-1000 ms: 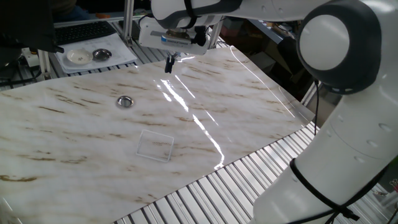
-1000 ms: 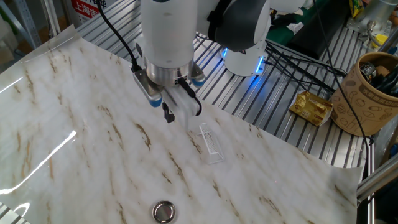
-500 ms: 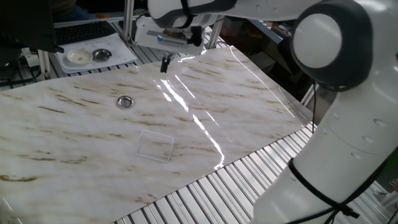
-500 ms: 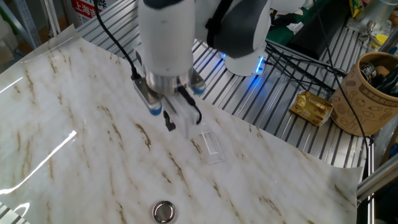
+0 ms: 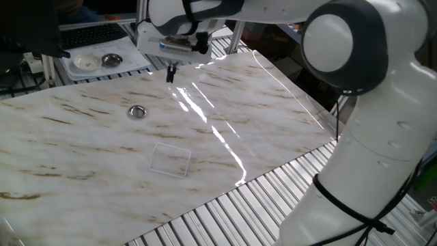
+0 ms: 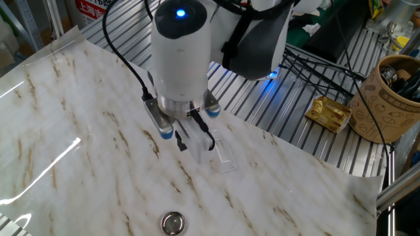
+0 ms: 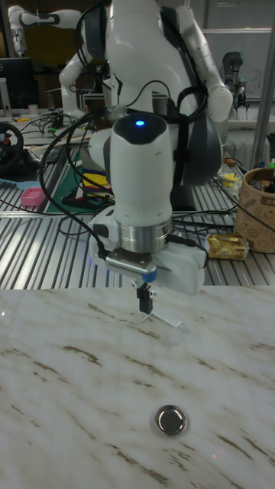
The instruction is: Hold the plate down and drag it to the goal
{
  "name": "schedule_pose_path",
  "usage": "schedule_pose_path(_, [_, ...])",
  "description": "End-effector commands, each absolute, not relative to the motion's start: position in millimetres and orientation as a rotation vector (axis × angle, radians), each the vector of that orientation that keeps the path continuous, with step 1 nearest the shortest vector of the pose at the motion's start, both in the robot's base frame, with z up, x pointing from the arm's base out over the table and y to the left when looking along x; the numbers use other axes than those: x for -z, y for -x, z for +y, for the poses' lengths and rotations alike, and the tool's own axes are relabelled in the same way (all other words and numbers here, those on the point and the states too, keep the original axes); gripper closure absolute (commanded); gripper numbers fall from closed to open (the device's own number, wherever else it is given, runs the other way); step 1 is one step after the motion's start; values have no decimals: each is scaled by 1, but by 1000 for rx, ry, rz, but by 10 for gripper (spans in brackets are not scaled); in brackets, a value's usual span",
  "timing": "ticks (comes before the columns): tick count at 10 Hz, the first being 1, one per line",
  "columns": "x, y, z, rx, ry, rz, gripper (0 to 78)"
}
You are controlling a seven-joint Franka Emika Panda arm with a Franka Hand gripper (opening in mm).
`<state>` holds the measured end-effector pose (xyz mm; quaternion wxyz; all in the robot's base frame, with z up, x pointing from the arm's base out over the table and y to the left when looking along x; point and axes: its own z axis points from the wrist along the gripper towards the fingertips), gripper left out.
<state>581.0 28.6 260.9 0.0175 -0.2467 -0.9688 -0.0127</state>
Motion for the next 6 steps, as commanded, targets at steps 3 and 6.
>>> schedule_pose_path(3, [-236, -609, 53, 20, 824, -2990, 776])
schedule_pose_path(6, [-228, -616, 54, 18, 796, -2974, 776])
